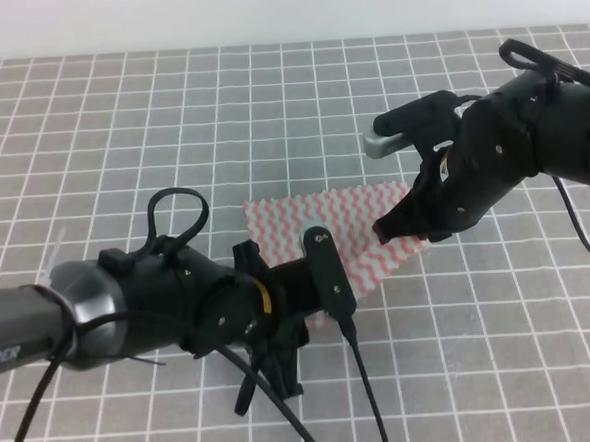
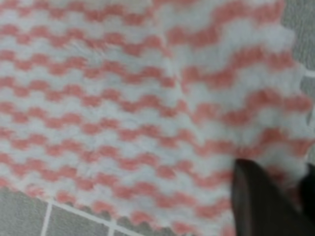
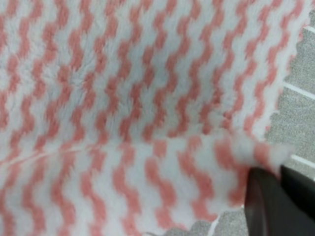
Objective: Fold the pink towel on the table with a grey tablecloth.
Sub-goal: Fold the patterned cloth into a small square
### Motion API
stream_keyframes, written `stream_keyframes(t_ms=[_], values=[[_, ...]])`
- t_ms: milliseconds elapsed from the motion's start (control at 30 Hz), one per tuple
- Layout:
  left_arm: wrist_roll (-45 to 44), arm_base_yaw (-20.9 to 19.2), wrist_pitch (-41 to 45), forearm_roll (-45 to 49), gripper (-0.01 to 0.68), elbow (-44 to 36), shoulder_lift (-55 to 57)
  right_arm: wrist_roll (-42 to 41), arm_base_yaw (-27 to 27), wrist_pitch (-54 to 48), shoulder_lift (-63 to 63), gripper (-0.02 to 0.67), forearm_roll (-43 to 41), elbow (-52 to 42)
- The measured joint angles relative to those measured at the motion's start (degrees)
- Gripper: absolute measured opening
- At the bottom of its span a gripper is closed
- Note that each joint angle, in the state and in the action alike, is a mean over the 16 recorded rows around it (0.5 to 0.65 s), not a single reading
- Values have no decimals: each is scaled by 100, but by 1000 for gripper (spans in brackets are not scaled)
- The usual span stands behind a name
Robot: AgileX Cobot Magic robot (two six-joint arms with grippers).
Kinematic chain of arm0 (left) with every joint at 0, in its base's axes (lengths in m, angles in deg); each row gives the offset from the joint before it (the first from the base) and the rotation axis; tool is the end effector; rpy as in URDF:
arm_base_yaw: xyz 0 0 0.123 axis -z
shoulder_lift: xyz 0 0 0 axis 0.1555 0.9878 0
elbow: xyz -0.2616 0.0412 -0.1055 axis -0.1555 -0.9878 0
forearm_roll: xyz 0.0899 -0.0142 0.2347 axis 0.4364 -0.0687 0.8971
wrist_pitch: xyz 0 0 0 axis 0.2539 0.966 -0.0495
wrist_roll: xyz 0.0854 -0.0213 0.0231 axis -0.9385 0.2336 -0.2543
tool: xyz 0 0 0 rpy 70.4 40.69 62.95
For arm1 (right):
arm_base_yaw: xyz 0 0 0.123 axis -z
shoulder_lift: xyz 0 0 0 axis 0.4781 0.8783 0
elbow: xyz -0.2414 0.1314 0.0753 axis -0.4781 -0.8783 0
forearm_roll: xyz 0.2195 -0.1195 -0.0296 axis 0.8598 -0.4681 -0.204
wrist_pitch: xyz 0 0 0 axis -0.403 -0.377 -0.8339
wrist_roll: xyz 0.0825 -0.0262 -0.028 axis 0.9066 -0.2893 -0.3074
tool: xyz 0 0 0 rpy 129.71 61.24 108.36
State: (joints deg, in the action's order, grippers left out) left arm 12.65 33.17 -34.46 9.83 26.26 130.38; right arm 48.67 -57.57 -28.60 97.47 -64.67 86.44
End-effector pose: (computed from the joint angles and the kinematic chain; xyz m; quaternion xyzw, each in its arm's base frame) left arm 0.2596 -0.2329 0.1730 0.6321 0.7142 0.0047 0.3005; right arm 0.3447 0.1837 0.2277 -0.1892 0.9540 0.0353 0.2299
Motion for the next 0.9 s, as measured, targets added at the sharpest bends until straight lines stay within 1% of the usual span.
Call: stream_keyframes(t_ms=[167, 233, 467, 600, 900], values=[[268, -81, -10, 13, 27, 183, -14, 1, 1, -7, 1, -15, -48, 0], [369, -134, 14, 17, 1, 296, -15, 1, -1, -8, 15, -15, -46, 2], [601, -347, 239, 64, -2, 809, 46, 1, -3, 22, 23, -15, -50, 4], [594, -440, 440, 110, -2, 1108, 155, 1, -3, 99, 23, -15, -51, 4], [629, -533, 736, 213, -2, 1595, 457, 1, -1, 346, 58, -15, -57, 2]])
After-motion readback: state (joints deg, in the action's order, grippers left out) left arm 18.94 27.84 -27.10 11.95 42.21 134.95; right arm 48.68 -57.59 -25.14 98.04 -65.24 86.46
